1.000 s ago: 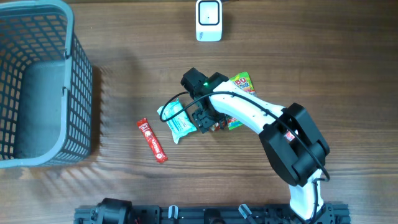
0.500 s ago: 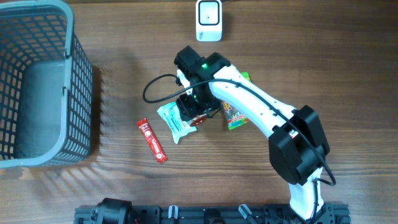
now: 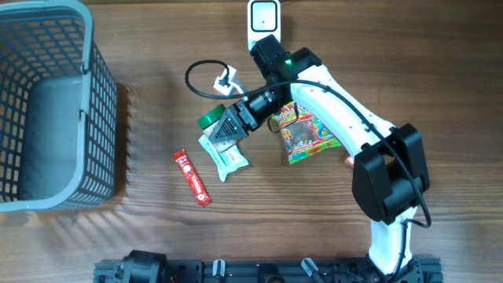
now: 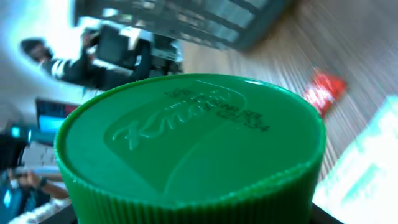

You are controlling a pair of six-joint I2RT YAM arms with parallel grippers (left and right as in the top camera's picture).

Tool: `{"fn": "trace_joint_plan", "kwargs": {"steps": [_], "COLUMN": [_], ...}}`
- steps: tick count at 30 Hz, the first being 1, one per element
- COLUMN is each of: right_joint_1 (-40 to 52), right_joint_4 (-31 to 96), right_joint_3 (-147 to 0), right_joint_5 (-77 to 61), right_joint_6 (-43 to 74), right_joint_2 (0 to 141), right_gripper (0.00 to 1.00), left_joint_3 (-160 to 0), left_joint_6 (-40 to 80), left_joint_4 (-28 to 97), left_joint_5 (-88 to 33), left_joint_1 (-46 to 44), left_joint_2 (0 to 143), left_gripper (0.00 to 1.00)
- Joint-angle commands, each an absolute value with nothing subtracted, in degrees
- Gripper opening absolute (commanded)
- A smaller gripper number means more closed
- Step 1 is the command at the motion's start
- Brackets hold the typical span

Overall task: Scan the item barcode
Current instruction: 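Grasp the green-lidded jar with the right gripper and lift it, then carry the jar to the white scanner and hold it over the scanner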

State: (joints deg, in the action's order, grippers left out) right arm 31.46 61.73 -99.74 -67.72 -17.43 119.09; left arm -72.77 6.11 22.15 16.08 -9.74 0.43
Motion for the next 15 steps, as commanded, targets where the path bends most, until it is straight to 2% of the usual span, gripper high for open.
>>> {"fn": "trace_joint_plan", "kwargs": {"steps": [1,3,9,15], "right_joint_1": [31.42,31.42,31.42,31.42], "right_joint_4": [58.41,55.83,46.74,44.12], "right_joint_3": [-98.13,-95.77,-86.78,-85.06], "right_joint_5": [-78.74,-79.77,-88.99,-93.01], "right_joint_6": [-31.00,-33.45,-37.45,-35.57], "right_joint_2": [119.59,119.70,119.70,119.70], "right_gripper": [0.49,0.49,0.49,0.49], "left_joint_3": [-72.60,-72.60,-66.78,-50.83], "left_joint_6": [6.46,6.50,9.08,9.04], "left_joint_4": [24.40,27.09,41.39,39.99], "left_joint_5": [25.82,28.93,18.41,14.50], "left_joint_1": [-9.47,-9.47,-9.47,-9.47], "left_joint_2": [0.30,0.30,0.38,0.36], "left_gripper": [1.00,1.00,1.00,1.00]}}
